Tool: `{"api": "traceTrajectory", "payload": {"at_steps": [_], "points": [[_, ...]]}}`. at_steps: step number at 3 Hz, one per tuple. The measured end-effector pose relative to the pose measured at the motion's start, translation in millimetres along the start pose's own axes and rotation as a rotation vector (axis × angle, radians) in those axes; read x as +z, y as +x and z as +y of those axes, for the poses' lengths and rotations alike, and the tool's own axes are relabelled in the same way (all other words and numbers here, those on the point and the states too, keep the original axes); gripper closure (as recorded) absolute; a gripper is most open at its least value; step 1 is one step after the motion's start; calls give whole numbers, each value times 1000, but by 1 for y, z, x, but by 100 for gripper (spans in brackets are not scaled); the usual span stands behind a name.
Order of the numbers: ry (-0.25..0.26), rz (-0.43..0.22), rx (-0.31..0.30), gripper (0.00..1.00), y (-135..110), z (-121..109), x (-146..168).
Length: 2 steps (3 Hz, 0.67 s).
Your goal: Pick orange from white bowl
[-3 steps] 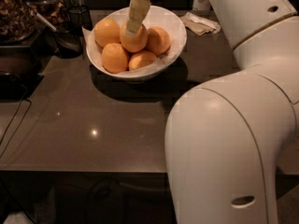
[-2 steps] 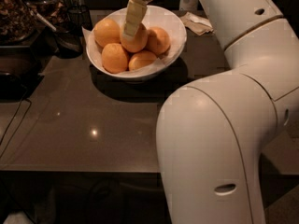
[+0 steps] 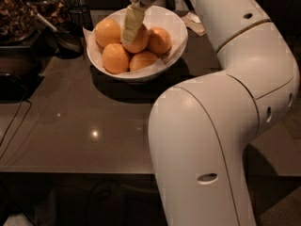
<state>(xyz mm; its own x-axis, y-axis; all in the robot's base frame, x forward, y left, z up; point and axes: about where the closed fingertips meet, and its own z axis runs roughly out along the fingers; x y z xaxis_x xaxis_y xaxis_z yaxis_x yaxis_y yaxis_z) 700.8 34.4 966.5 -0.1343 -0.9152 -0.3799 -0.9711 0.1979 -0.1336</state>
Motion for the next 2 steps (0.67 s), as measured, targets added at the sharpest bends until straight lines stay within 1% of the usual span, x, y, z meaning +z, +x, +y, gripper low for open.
{"api": "traceTrajectory", "payload": {"at_steps": [1, 2], "points": [[-17, 9, 13, 25, 4, -1, 11], [-33, 16, 25, 22, 10, -1, 20]]}}
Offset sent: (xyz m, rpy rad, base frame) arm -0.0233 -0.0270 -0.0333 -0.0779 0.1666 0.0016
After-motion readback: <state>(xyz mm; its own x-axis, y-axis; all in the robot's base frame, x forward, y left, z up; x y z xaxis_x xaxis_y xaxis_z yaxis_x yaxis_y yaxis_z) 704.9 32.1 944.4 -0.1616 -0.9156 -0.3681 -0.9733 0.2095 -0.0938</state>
